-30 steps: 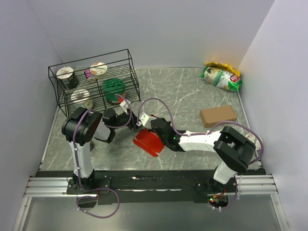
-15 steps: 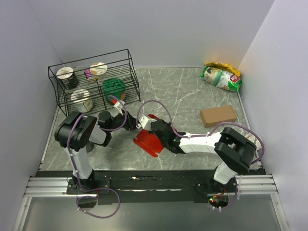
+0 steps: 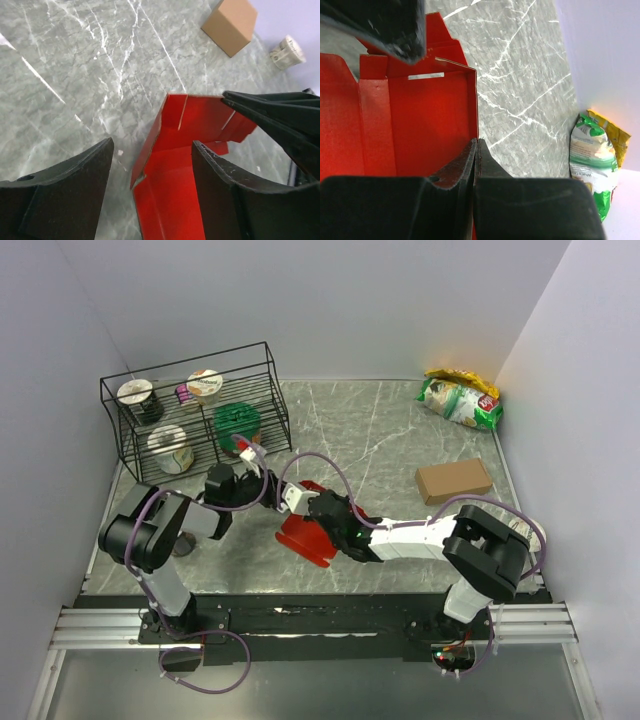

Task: Fold the paper box
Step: Fold the paper box at the center of the board.

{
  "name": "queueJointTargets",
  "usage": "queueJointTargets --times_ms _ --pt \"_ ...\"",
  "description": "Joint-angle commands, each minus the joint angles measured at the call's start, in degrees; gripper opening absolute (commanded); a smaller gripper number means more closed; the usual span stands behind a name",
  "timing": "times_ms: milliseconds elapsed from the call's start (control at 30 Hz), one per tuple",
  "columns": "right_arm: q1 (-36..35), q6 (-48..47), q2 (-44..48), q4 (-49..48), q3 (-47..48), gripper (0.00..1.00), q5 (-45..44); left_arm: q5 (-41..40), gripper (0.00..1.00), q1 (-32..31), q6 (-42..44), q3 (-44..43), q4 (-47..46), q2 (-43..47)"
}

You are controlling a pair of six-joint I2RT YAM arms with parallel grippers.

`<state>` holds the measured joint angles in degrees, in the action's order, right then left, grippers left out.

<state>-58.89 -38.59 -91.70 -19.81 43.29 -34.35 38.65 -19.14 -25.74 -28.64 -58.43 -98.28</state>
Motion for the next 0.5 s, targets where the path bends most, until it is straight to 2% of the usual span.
queueJointTargets --times_ms 0,233,333,367,467 --pt "-0.26 0.62 -0.32 -0.75 2.85 0.00 0.51 -2.88 0.70 -2.74 8.41 -3.78 5.95 1.95" --pt "-0.70 0.44 -0.50 -0.49 3.29 0.00 0.34 -3.59 0.69 -4.33 10.09 -7.65 7.45 -0.42" --pt "-0.78 0.44 -0.58 -0.49 3.29 0.00 0.33 -4.64 0.62 -5.03 11.06 -8.71 8.24 -0.86" --pt "-0.78 0.53 -0.67 -0.58 3.29 0.00 0.33 -5.68 0.55 -5.38 12.10 -8.88 8.51 -0.95" --pt "-0.78 0.44 -0.85 -0.84 3.21 0.00 0.16 -7.36 0.45 -7.23 14.65 -9.94 11.57 -1.04"
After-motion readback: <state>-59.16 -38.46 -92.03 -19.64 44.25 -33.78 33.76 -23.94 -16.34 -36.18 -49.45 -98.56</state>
